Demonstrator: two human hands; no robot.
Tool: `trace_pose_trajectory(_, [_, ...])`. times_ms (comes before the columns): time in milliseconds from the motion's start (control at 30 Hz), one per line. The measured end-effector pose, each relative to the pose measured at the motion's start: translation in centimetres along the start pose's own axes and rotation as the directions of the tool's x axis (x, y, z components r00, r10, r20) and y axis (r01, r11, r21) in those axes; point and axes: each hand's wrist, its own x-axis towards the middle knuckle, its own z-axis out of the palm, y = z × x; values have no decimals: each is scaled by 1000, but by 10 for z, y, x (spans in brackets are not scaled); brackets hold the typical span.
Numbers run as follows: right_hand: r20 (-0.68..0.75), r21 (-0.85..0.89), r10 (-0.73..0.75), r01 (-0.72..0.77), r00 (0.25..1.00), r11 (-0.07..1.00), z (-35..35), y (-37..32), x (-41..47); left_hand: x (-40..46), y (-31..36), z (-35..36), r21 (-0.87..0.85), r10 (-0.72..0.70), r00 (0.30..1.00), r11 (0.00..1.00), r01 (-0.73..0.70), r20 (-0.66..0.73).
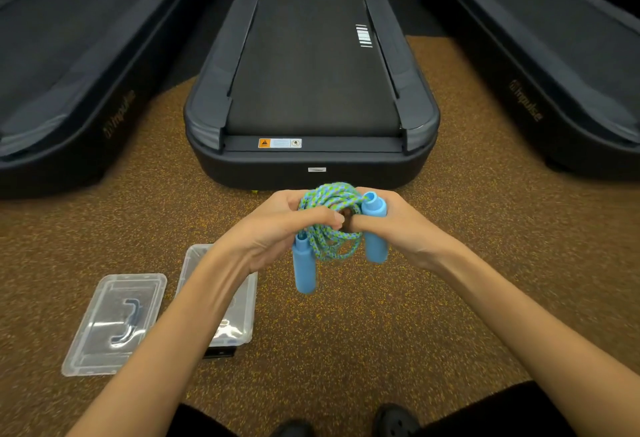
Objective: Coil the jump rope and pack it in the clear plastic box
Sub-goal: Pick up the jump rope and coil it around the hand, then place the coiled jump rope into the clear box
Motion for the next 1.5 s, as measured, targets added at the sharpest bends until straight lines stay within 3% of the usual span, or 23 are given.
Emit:
trace_pose_trajectory(167, [10,145,21,-22,1000,989,-1,2,1,3,-1,4,-69,27,990,997,-37,-139])
trace_pose_trajectory(367, [-34,296,41,-29,999,955,-1,0,6,7,-2,10,-33,126,948,989,-142,-292])
trace_pose_trajectory(733, [-69,347,95,-66,993,936,13,-14,8,-2,0,-7,-26,117,941,991,-133,-317])
trace_pose_trajectory(900, [-61,389,86,-56,994,919,27,-36,15,-16,18,-18,-52,165,920,979,-196,-355])
trace_pose_trajectory(1200, [-125,271,12,22,992,962,71,-94,22,-69,54,-29,21,270,789,950,-311,-552])
trace_pose_trajectory(1500, [-40,212,59,-49,997,976,124,-105,60,-98,51,-72,56,236,687,960,-274,-687])
